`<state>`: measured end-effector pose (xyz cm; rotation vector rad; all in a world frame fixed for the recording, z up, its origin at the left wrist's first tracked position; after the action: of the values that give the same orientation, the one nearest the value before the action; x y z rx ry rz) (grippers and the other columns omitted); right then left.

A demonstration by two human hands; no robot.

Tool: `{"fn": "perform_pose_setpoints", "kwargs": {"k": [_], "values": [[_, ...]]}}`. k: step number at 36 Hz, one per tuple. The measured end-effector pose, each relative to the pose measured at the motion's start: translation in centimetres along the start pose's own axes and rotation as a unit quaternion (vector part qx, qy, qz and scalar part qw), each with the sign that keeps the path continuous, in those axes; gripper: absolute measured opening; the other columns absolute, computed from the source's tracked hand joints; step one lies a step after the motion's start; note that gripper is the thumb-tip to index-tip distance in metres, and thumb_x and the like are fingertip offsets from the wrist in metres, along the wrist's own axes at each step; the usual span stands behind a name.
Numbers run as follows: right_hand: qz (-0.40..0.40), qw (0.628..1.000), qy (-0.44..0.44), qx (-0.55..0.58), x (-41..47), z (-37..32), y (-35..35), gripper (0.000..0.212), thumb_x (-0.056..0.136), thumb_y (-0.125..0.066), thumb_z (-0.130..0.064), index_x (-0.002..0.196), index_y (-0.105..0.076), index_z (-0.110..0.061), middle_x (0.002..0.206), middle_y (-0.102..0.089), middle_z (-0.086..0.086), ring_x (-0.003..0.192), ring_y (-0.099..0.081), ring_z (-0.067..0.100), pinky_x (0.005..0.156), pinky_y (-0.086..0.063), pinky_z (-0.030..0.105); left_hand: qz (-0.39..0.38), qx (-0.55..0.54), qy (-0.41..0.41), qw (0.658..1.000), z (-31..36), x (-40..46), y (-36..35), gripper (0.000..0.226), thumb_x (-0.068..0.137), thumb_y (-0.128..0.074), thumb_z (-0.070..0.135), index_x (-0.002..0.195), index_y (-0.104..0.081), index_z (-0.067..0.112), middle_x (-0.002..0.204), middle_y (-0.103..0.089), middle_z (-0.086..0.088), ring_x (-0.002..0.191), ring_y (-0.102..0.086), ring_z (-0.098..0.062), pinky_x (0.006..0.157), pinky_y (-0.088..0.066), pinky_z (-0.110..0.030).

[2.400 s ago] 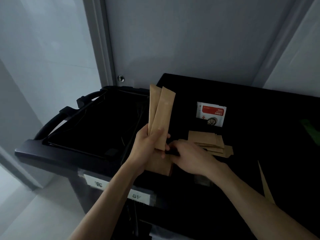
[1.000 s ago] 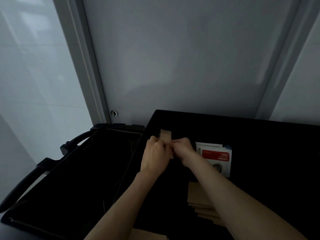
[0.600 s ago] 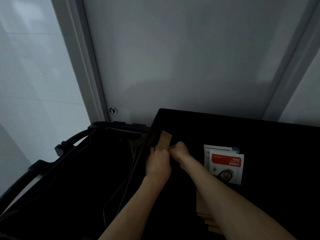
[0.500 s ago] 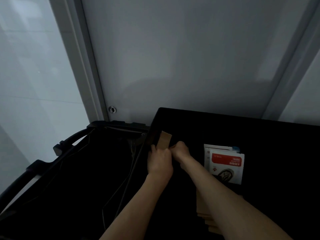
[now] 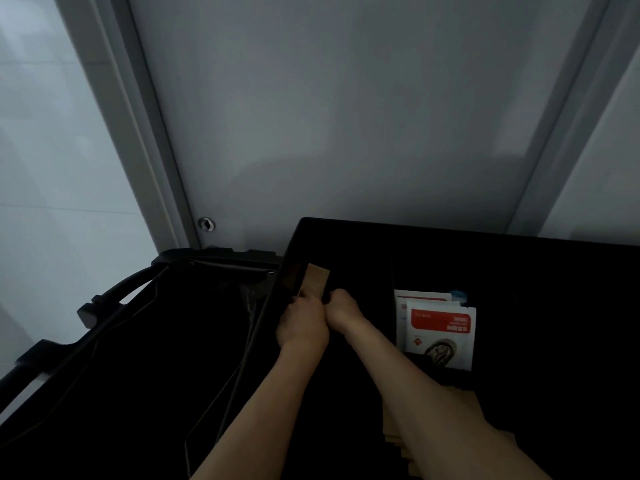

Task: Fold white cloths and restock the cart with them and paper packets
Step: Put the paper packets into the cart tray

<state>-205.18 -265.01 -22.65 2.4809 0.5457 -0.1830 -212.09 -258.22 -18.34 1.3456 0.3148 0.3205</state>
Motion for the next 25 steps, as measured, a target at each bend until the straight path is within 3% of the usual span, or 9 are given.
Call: {"fn": "perform_pose_setpoints", "kwargs": {"k": [2,4,8,12,16,18,20,22,25], "values": [[0.003,1.0,0.013,0.008,0.1,-0.3,0.0,0.033,0.1,-0.053,-0.029,0.122,-0.063,-0.007,0.12,-0.065,0.013,0.11,-0.061,0.027,0.09,-0.052,0.032,-0.002,0.003,-0.003,1.0,0.0,0.0,-0.2,0.029,0.099,-0.043,0.003,0.123,-0.058,0.006,0.118,-0.062,-0.014,0.104,-0.066,-0.027,0.069,-0.049,-0.035],[-0.021,0.999,0.028,-0.011,0.1,-0.7,-0.5,0.041,0.102,-0.05,-0.031,0.138,-0.053,-0.012,0.14,-0.053,0.015,0.128,-0.049,0.03,0.108,-0.042,0.037,-0.005,0.002,-0.01,1.0,0.1,0.1,-0.3,0.026,0.099,-0.044,0.003,0.116,-0.063,0.009,0.115,-0.064,-0.012,0.102,-0.066,-0.025,0.065,-0.047,-0.032],[-0.059,0.998,0.015,-0.018,0.5,-0.6,-1.4,0.045,0.103,-0.047,-0.025,0.145,-0.047,-0.01,0.149,-0.042,0.02,0.129,-0.049,0.033,0.112,-0.041,0.041,0.003,-0.013,-0.017,1.0,-0.1,0.3,-0.3,0.026,0.1,-0.043,0.003,0.115,-0.063,0.01,0.116,-0.064,-0.011,0.105,-0.065,-0.026,0.067,-0.046,-0.032],[-0.058,0.998,0.027,-0.014,0.3,-0.9,-1.4,0.048,0.105,-0.042,-0.034,0.149,-0.04,-0.015,0.152,-0.04,0.016,0.137,-0.042,0.032,0.116,-0.035,0.041,0.012,-0.009,-0.018,1.0,-0.2,0.3,-0.3,0.026,0.1,-0.043,0.003,0.115,-0.064,0.009,0.117,-0.064,-0.012,0.107,-0.065,-0.026,0.07,-0.049,-0.033],[-0.027,0.999,0.03,0.005,-0.1,-1.1,-0.7,0.037,0.102,-0.048,-0.036,0.131,-0.059,-0.015,0.129,-0.062,0.01,0.115,-0.059,0.023,0.101,-0.048,0.035,0.03,-0.002,-0.015,0.999,0.0,0.1,0.0,0.029,0.1,-0.04,0.001,0.113,-0.066,0.007,0.115,-0.065,-0.012,0.105,-0.067,-0.027,0.076,-0.055,-0.036],[-0.012,1.0,0.027,0.008,-0.3,-0.9,-0.2,0.031,0.101,-0.051,-0.033,0.119,-0.064,-0.011,0.119,-0.065,0.007,0.106,-0.062,0.022,0.094,-0.052,0.035,0.049,-0.008,-0.02,0.999,0.2,-0.3,0.3,0.027,0.1,-0.042,0.0,0.108,-0.067,0.006,0.11,-0.067,-0.012,0.099,-0.069,-0.026,0.072,-0.056,-0.035],[-0.001,0.999,0.035,0.018,-0.7,-0.9,0.2,0.015,0.1,-0.052,-0.029,0.103,-0.061,-0.017,0.105,-0.062,-0.001,0.089,-0.061,0.014,0.079,-0.052,0.027,0.074,-0.02,-0.031,0.997,0.4,-0.9,0.8,0.025,0.1,-0.043,0.001,0.105,-0.067,0.006,0.106,-0.069,-0.012,0.094,-0.07,-0.025,0.069,-0.055,-0.034],[0.023,0.998,0.047,0.035,-1.5,-1.4,0.9,0.01,0.1,-0.053,-0.027,0.109,-0.057,-0.025,0.097,-0.058,-0.003,0.078,-0.055,0.005,0.065,-0.046,0.017,0.086,-0.056,-0.039,0.994,0.4,-1.5,1.4,0.023,0.099,-0.044,0.001,0.104,-0.066,0.005,0.104,-0.068,-0.013,0.093,-0.07,-0.027,0.068,-0.055,-0.034],[0.102,0.991,0.084,0.016,-2.9,-2.9,3.0,0.027,0.098,-0.054,-0.021,0.122,-0.063,-0.011,0.095,-0.06,-0.002,0.089,-0.06,0.013,0.065,-0.042,0.018,0.119,-0.17,-0.052,0.977,0.2,-2.0,2.5,0.021,0.098,-0.045,0.002,0.105,-0.064,0.003,0.104,-0.065,-0.014,0.092,-0.068,-0.03,0.072,-0.058,-0.039]]}}
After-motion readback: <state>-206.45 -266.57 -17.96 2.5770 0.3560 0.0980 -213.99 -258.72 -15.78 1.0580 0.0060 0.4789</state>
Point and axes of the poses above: each hand's wrist, its own x-axis towards the middle knuckle, its own y-axis out of the back of the hand, z = x × y, the point moved 8 cm from there along x, towards the middle knuckle
